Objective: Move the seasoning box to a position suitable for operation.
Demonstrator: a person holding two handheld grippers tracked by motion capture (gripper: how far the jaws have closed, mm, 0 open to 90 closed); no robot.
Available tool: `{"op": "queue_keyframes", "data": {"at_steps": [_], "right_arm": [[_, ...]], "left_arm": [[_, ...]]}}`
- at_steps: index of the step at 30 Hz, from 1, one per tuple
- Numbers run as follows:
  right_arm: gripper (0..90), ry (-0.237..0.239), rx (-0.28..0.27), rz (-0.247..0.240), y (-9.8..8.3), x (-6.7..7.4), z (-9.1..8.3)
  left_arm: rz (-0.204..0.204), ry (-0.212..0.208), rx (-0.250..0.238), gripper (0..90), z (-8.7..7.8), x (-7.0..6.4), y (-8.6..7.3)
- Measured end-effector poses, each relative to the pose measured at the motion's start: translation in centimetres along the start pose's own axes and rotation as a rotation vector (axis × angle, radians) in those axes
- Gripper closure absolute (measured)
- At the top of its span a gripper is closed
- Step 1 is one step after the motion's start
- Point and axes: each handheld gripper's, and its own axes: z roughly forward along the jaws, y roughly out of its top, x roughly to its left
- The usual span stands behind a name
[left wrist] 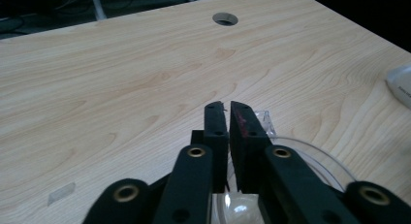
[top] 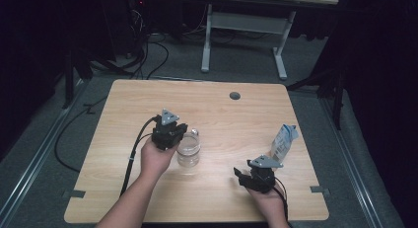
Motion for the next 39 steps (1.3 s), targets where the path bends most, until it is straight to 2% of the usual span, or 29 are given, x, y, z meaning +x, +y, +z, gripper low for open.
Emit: {"op": "queue_keyframes", "data": {"at_steps": [1, 4, 7, 14, 17, 24, 31, 39], "right_arm": [[37.6, 0.0, 0.0, 0.0, 0.0, 0.0, 0.0], [37.6, 0.0, 0.0, 0.001, 0.0, 0.0, 0.0], [37.5, -0.001, 0.002, -0.002, 0.0, 0.0, 0.0], [37.4, 0.001, 0.005, -0.008, 0.0, 0.1, 0.1], [37.3, 0.003, 0.008, -0.01, 0.0, 0.2, 0.1], [37.3, 0.0, 0.005, -0.015, 0.0, 0.2, 0.1], [37.2, 0.002, 0.003, -0.017, 0.1, 0.3, -0.1], [36.9, 0.005, 0.007, -0.024, 0.2, 0.5, 0.0]], "left_arm": [[0.0, -0.01, 0.005, 89.3, 0.1, 0.0, 0.1], [0.006, -0.008, 0.009, 90.0, 0.5, -0.3, 0.2], [0.007, 0.008, 0.027, 90.0, 1.2, -0.4, 0.1], [0.006, 0.0, 0.034, 90.0, 1.6, -0.5, 0.3], [0.028, 0.002, 0.047, 90.0, 1.8, -0.7, 0.4], [0.026, 0.001, 0.057, 90.0, 2.0, -0.7, 0.5], [0.032, 0.0, 0.062, 90.0, 1.2, -0.9, 0.0], [0.029, -0.004, 0.056, 90.0, -0.5, -1.3, -1.3]]}}
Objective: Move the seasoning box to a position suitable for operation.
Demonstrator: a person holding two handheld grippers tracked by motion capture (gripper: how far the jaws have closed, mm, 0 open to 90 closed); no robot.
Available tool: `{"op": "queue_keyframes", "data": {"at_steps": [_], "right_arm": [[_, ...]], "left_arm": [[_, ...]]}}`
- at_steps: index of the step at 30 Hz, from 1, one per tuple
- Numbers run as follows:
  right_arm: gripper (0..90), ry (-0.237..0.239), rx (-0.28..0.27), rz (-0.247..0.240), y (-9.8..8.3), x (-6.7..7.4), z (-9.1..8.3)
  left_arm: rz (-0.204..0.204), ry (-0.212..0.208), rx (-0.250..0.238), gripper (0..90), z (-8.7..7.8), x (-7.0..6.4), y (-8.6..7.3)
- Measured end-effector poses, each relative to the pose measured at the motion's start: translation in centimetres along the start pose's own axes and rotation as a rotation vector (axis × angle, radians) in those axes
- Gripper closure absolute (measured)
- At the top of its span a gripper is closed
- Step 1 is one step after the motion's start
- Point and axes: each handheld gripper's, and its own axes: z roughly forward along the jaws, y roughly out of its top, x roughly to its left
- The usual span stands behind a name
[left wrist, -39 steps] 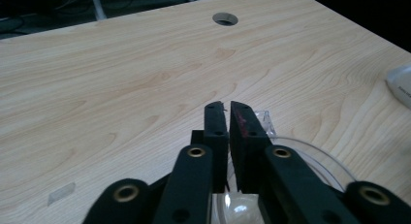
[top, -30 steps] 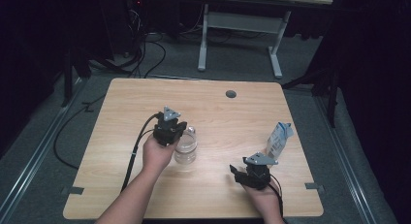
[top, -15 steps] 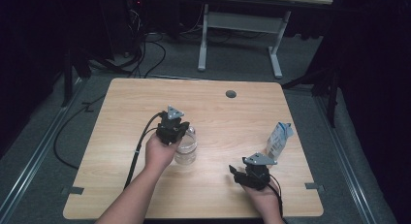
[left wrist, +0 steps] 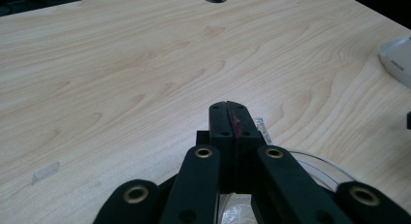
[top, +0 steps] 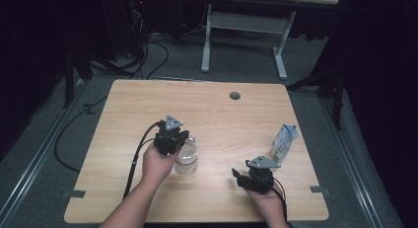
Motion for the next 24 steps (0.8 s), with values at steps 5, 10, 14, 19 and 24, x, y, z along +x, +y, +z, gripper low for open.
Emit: {"op": "queue_keyframes", "data": {"at_steps": [5, 10, 14, 19, 24], "right_arm": [[36.9, 0.005, 0.004, -0.005, 0.0, 0.3, 0.1], [37.0, 0.004, -0.001, -0.007, 0.0, 0.3, 0.0], [37.0, 0.006, -0.002, -0.003, 0.0, 0.3, 0.0], [36.9, 0.003, -0.003, -0.01, -0.1, 0.5, 0.1], [39.2, 0.007, -0.034, -0.012, -0.1, 0.7, 0.0]], "left_arm": [[0.004, -0.018, -0.011, 90.0, -0.8, -0.5, -0.7], [-0.01, 0.02, -0.062, 90.0, -2.5, 0.5, -1.3], [-0.016, 0.047, -0.082, 89.3, -3.4, 1.2, -2.3], [-0.033, 0.044, -0.118, 88.2, -4.5, 2.0, -5.0], [-0.037, 0.015, -0.116, 90.0, -4.4, 1.8, -6.6]]}}
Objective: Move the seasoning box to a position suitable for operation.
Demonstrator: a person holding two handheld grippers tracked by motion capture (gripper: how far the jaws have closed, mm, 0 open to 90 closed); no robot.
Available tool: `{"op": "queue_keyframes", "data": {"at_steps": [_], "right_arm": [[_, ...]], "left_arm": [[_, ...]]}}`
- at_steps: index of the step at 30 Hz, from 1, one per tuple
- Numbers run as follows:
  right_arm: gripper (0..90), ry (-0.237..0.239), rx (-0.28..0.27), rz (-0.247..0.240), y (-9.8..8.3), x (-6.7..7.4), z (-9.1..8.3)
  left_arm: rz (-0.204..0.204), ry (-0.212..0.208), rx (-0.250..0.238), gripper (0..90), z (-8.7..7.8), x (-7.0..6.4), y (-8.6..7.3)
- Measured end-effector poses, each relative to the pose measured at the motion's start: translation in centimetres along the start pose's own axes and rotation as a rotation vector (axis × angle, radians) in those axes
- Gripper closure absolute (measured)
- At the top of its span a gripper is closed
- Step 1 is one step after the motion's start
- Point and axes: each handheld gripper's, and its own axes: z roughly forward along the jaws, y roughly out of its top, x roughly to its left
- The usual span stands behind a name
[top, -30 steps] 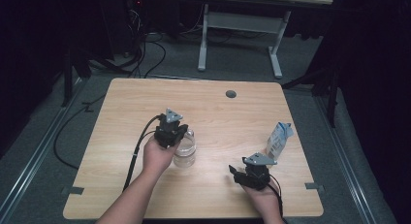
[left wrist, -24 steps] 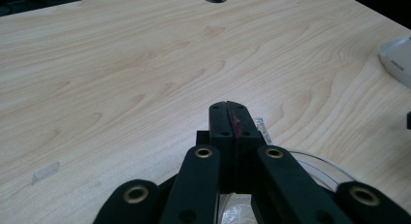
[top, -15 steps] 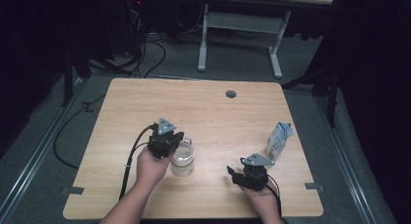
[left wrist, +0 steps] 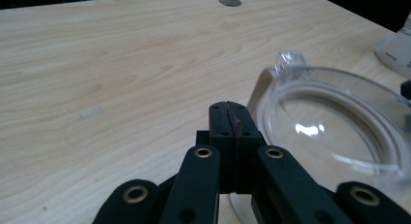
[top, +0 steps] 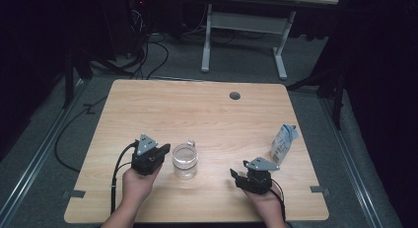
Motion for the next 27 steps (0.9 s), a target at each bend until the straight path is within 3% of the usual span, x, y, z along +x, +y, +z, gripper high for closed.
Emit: {"op": "queue_keyframes", "data": {"at_steps": [6, 8, 10, 11, 14, 22, 27], "right_arm": [[38.7, 0.01, -0.028, 0.005, -0.1, 0.2, -0.1], [40.6, 0.014, -0.037, 0.013, -0.1, 0.3, -0.3], [41.9, 0.011, -0.042, 0.015, -0.1, 0.3, -0.3], [42.6, 0.01, -0.044, 0.017, -0.1, 0.3, -0.4], [46.1, 0.015, -0.039, 0.017, -0.2, 0.5, -0.3], [52.6, 0.009, -0.029, 0.021, -0.3, 0.7, 0.1], [55.9, -0.008, -0.02, 0.022, -0.3, 0.8, 0.1]], "left_arm": [[0.021, -0.026, -0.025, 90.0, 0.1, -0.6, -1.6], [0.011, -0.033, -0.05, 90.0, -0.3, -0.7, -2.3], [0.012, -0.035, -0.05, 90.0, -0.3, -0.7, -2.6], [0.036, -0.033, -0.036, 90.0, -0.3, -0.7, -2.8], [0.026, -0.046, -0.034, 90.0, -0.4, -0.6, -3.2], [0.052, -0.037, -0.043, 90.0, -0.6, -0.9, -3.3], [0.05, -0.07, -0.045, 90.0, -0.9, -1.2, -3.5]]}}
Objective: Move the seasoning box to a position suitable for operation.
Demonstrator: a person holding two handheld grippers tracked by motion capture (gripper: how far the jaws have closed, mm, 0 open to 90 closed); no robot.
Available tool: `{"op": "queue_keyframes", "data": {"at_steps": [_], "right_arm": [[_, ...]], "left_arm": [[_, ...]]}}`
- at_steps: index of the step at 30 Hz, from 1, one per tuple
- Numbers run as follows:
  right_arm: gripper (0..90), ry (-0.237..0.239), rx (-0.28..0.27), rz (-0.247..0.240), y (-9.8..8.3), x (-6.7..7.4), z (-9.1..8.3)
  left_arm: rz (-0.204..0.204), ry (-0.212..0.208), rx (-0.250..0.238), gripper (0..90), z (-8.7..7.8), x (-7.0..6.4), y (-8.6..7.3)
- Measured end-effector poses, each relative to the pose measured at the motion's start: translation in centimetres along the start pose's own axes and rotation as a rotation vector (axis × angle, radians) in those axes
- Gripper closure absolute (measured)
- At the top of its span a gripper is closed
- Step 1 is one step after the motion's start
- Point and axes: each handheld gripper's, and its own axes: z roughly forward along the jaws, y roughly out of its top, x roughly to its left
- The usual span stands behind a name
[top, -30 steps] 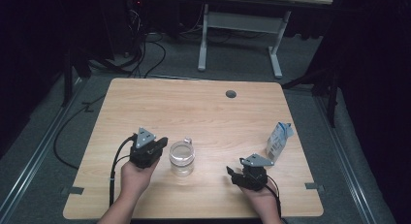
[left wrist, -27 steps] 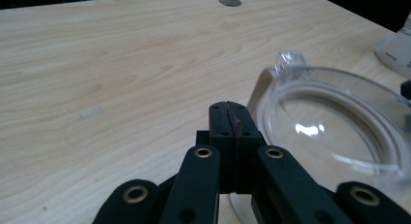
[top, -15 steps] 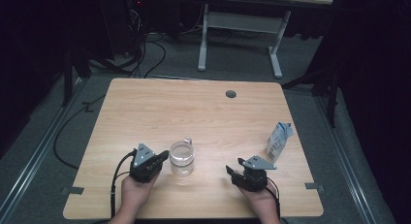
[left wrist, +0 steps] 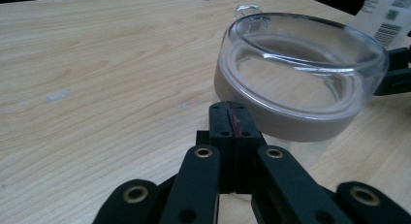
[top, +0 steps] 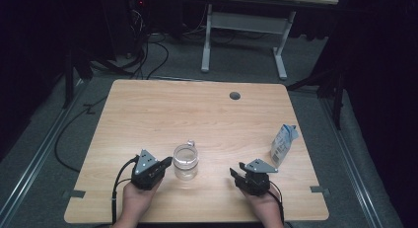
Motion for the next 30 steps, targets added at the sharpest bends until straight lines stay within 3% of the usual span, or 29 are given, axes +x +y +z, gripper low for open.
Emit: {"op": "queue_keyframes", "data": {"at_steps": [10, 30], "right_arm": [[63.3, -0.025, -0.002, -0.025, 0.1, 0.4, -0.2], [61.1, -0.008, -0.01, -0.031, 0.0, 0.5, -0.2]], "left_arm": [[0.02, -0.037, 0.006, 89.9, -0.4, -1.0, -0.2], [0.052, -0.149, 0.012, 89.3, 0.0, -3.9, -0.2]]}}
